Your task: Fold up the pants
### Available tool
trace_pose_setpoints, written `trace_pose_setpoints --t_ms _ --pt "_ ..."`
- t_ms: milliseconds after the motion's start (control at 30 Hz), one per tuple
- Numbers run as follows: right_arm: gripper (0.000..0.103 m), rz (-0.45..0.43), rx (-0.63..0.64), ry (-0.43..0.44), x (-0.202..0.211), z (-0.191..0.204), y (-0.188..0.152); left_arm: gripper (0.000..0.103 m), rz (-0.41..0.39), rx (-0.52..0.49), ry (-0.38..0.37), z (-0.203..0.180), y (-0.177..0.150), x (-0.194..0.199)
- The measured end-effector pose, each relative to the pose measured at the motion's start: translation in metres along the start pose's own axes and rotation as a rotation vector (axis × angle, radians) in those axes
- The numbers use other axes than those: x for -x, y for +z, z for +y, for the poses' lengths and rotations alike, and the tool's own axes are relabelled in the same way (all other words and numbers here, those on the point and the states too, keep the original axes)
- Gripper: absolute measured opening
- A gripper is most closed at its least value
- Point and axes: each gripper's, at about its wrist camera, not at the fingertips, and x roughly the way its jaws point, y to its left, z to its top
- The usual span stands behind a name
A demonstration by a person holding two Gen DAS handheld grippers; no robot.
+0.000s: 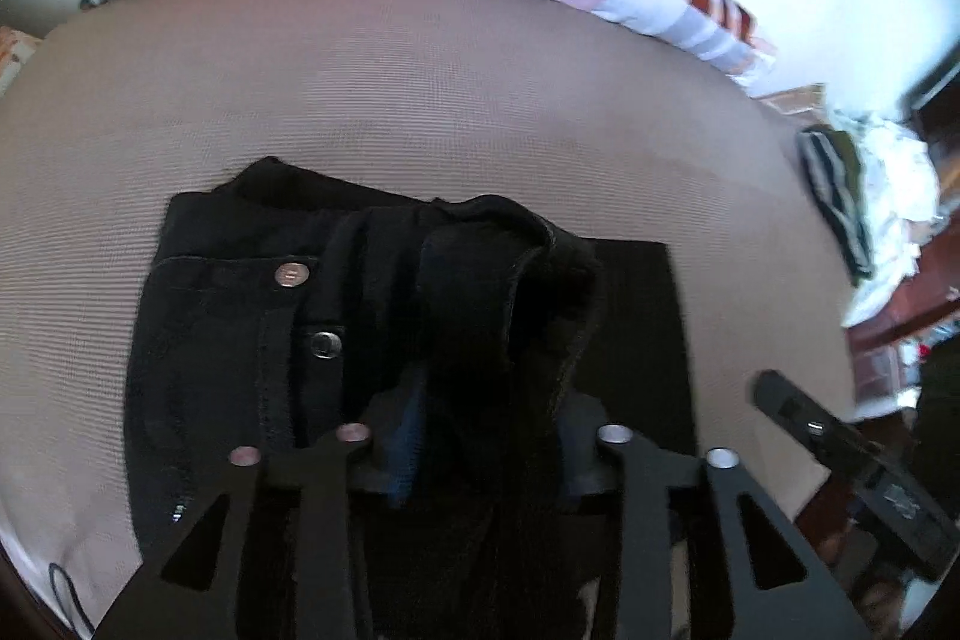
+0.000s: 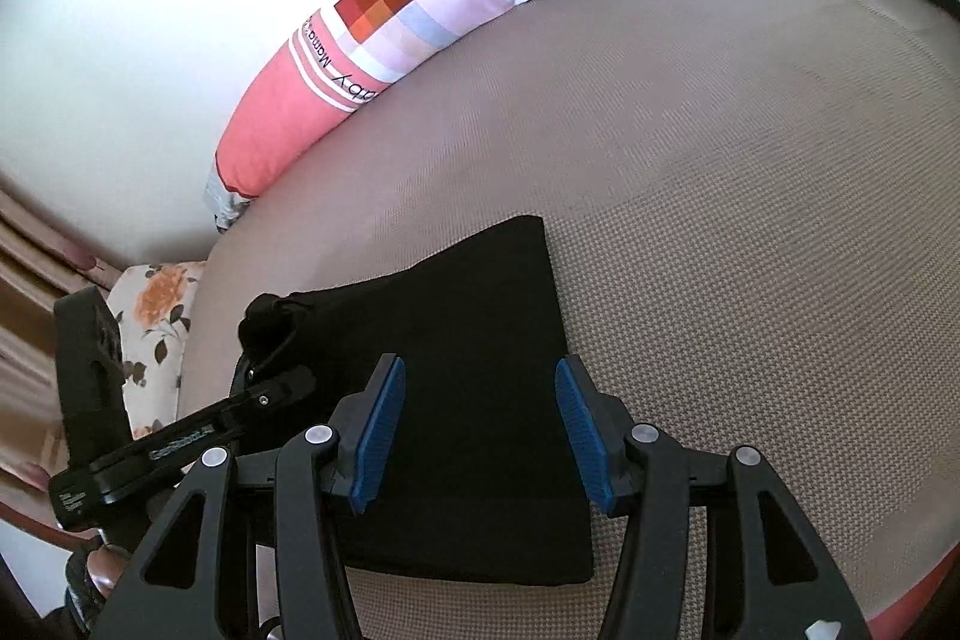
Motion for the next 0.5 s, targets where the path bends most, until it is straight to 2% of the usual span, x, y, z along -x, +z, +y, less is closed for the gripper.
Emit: trace_pose_setpoints --t_ms 33,100,167,233,367,500 --pt "0.051 0.004 0.003 -0.003 -0.001 0.001 0.000 0.053 -0.001 -0.008 -0.039 -0.001 -0.001 0.003" --pt "0.051 0.007 0.008 -0.003 -0.001 0.001 -0.003 0.057 -0.029 -0.024 -0.063 -0.003 -0.002 0.011" --pt "0.051 0.015 0.012 -0.007 -0.004 0.002 -0.004 0.070 -0.062 -0.060 -0.087 -0.004 -0.004 0.026" --pt "0.051 0.020 0.011 -0.006 -0.006 0.002 -0.005 0.072 -0.099 -0.072 -0.090 0.002 -0.004 0.041" --pt "0.058 0.054 0.020 0.047 -0.011 0.006 -0.006 0.073 -0.181 -0.045 -0.012 0.034 -0.007 0.070" --pt "0.059 0.109 0.039 0.113 -0.021 0.017 -0.007 0.073 -0.202 0.032 0.087 0.079 -0.013 0.083"
